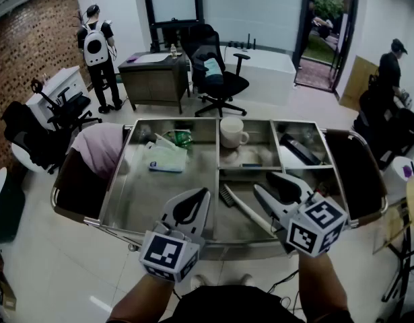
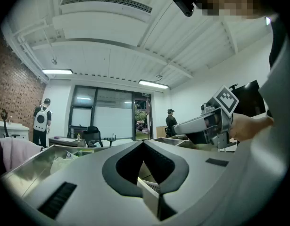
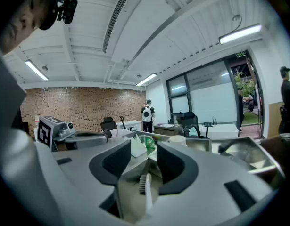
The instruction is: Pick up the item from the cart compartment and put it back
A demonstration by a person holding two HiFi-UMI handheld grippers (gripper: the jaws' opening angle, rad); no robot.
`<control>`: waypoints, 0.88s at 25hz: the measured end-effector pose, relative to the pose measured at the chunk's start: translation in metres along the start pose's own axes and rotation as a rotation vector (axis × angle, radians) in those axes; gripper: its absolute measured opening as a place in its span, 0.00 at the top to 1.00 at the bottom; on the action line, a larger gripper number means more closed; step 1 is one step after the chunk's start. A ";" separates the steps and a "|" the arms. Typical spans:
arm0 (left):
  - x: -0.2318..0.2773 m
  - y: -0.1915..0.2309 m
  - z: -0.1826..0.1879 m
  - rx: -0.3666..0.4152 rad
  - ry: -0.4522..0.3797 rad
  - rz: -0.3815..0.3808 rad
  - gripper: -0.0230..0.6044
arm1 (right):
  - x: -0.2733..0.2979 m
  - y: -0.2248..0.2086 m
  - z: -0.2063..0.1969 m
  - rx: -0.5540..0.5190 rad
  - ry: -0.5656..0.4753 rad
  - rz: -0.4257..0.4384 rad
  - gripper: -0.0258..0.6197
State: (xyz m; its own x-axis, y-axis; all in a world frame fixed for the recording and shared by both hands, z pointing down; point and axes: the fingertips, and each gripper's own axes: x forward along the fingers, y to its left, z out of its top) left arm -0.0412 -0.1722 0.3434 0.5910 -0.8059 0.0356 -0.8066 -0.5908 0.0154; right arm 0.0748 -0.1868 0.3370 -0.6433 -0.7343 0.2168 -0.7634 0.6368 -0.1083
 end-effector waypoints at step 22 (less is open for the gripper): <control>-0.002 0.009 0.000 -0.001 -0.001 0.021 0.96 | 0.087 -0.017 -0.043 -0.034 0.260 0.034 0.66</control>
State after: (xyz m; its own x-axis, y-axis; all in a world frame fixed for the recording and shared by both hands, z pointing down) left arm -0.0499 -0.1761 0.3438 0.5739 -0.8182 0.0346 -0.8189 -0.5737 0.0154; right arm 0.0345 -0.2513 0.3995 -0.6286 -0.6299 0.4562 -0.7362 0.6710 -0.0879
